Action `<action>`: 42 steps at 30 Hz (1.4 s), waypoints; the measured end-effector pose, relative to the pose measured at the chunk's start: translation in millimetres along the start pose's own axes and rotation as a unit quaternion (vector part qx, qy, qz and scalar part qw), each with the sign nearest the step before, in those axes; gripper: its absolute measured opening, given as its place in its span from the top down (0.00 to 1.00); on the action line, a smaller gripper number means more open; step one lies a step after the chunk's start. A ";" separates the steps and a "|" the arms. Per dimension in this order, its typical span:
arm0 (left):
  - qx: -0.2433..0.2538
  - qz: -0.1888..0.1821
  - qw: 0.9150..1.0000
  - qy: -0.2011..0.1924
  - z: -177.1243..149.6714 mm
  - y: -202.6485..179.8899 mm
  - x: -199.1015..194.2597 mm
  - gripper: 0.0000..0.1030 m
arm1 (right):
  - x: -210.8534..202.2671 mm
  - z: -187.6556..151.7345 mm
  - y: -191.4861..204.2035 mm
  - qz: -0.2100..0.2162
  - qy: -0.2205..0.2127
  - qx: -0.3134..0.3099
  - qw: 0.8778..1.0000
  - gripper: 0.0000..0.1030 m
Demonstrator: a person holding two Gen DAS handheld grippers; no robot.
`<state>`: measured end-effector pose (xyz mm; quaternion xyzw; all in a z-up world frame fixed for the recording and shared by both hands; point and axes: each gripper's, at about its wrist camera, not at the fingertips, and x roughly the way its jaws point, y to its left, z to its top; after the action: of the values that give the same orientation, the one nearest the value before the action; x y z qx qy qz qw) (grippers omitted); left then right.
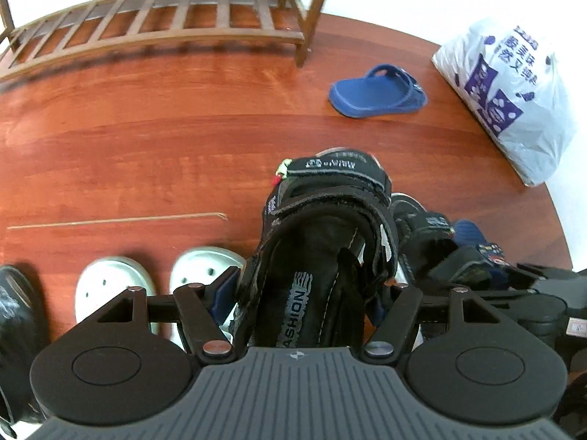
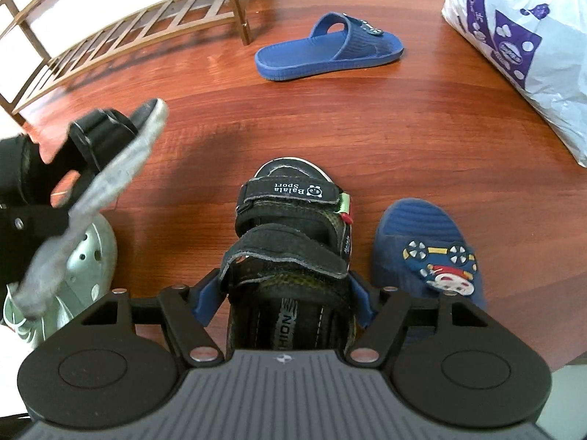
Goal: Organize scattered shoes
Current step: 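Set both black sandals side by side beside the mint clogs with both tools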
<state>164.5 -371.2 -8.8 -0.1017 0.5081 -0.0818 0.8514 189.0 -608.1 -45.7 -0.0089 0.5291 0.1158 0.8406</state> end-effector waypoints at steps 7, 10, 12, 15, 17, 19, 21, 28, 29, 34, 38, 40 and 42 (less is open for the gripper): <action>-0.016 0.012 1.000 0.012 -17.0 -26.0 11.6 0.35 | -1.3 2.1 -5.9 0.018 0.009 -0.035 0.999 0.26; -0.020 0.025 0.999 0.011 -24.7 -34.1 13.4 0.35 | -1.3 3.4 -7.0 0.023 0.012 -0.046 0.999 0.26; -0.023 0.033 0.999 0.009 -28.7 -38.2 14.1 0.35 | -1.2 5.0 -9.0 0.027 0.016 -0.054 0.998 0.26; -0.029 0.038 0.999 0.023 -34.7 -42.1 18.3 0.35 | -0.7 6.8 -9.4 0.031 0.019 -0.064 0.997 0.25; -0.035 0.038 0.998 0.033 -38.1 -42.4 22.2 0.34 | 0.2 8.7 -8.9 0.031 0.020 -0.073 0.997 0.25; -0.039 0.038 0.998 0.043 -41.3 -42.9 25.5 0.34 | 1.3 10.2 -8.8 0.033 0.021 -0.079 0.996 0.24; -0.040 0.038 0.997 0.050 -44.0 -44.4 28.6 0.33 | 2.3 11.3 -7.9 0.033 0.021 -0.083 0.996 0.24; -0.035 0.042 0.996 0.075 -47.0 -50.5 38.7 0.31 | 6.9 16.2 -7.1 0.039 0.024 -0.093 0.995 0.21; -0.034 0.042 0.995 0.083 -47.3 -51.4 42.5 0.31 | 7.7 16.7 -7.3 0.039 0.024 -0.093 0.995 0.21; -0.050 0.053 0.994 0.085 -48.6 -51.4 52.0 0.31 | 9.8 18.9 -8.3 0.042 0.024 -0.090 0.995 0.21; -0.065 0.075 0.993 0.071 -46.2 -48.3 55.0 0.31 | 10.0 18.5 -7.8 0.041 0.025 -0.091 0.995 0.21; -0.069 0.078 0.992 0.071 -46.2 -46.8 56.8 0.31 | 9.3 18.4 -7.4 0.042 0.026 -0.091 0.995 0.21; -0.070 0.080 0.992 0.074 -44.7 -47.0 57.2 0.31 | 8.5 18.6 -7.4 0.043 0.027 -0.090 0.995 0.21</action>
<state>150.3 -434.5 -65.9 -0.1139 0.5804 0.0147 0.8062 210.5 -611.2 -45.9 -0.0648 0.5391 0.1982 0.8160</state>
